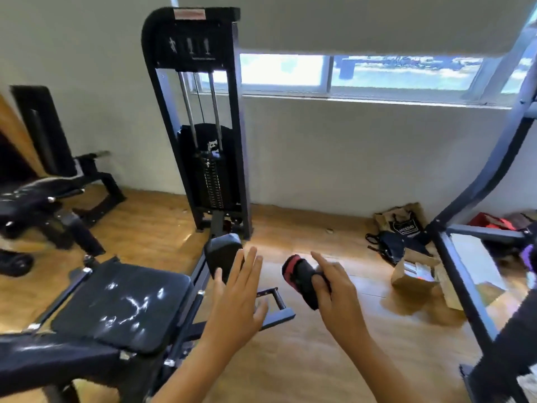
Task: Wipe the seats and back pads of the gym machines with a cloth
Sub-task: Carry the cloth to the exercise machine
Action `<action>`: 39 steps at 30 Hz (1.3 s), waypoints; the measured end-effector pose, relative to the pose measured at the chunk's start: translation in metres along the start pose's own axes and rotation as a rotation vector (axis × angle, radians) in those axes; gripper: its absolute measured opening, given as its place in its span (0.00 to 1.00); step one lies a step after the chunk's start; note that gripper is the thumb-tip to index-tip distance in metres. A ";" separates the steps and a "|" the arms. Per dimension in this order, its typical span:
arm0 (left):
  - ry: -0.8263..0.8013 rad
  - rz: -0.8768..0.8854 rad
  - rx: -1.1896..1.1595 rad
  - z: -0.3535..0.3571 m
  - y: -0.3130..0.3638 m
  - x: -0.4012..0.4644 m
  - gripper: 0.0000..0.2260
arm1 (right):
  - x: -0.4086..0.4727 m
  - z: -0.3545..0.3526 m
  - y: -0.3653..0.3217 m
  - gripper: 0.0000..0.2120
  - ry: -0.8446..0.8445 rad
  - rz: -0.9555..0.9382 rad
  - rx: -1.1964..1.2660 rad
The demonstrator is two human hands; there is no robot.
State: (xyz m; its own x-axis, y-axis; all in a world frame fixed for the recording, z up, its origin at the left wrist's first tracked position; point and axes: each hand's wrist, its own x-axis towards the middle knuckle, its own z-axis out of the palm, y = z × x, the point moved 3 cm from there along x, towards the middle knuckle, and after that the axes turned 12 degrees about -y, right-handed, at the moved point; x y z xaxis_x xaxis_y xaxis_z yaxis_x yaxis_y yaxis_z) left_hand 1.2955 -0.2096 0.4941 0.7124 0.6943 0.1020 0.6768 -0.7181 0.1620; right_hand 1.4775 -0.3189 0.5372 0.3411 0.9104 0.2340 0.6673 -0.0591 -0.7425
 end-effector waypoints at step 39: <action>0.341 -1.267 0.062 0.003 -0.160 0.490 0.34 | 0.718 0.148 0.096 0.21 -1.023 -0.650 0.444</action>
State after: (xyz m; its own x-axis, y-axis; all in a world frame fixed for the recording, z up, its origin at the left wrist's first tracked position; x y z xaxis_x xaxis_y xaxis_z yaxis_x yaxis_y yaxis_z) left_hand 1.5368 0.2456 0.5152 -0.4952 0.8546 0.1563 0.8513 0.4414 0.2837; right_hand 1.6887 0.3892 0.5413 -0.7525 0.6304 0.1908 0.1757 0.4713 -0.8643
